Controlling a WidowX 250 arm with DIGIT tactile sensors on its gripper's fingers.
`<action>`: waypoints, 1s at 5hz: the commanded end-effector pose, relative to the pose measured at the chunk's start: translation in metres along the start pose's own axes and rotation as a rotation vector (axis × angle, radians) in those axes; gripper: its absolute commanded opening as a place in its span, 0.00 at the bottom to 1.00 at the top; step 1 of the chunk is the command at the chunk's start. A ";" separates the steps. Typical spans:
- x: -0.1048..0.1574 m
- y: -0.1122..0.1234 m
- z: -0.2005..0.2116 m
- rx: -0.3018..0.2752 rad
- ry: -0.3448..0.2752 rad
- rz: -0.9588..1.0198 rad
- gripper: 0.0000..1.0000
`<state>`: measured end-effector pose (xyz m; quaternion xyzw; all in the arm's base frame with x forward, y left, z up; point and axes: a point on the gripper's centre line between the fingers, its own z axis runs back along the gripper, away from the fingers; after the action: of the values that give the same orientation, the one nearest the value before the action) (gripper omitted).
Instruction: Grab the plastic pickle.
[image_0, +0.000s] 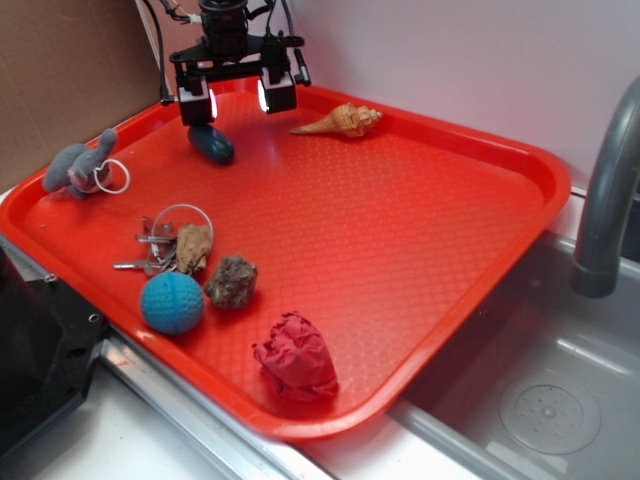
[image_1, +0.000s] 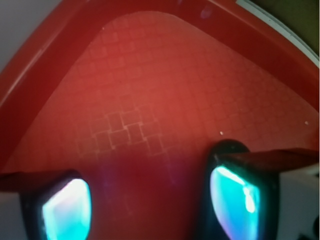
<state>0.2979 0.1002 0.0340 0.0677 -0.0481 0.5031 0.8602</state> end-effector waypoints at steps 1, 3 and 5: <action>0.007 0.024 0.027 -0.046 0.012 -0.006 1.00; -0.022 0.054 0.085 -0.191 -0.088 0.163 1.00; -0.040 0.073 0.053 -0.089 -0.048 0.326 1.00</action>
<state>0.2215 0.0863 0.0782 0.0344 -0.0864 0.6249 0.7751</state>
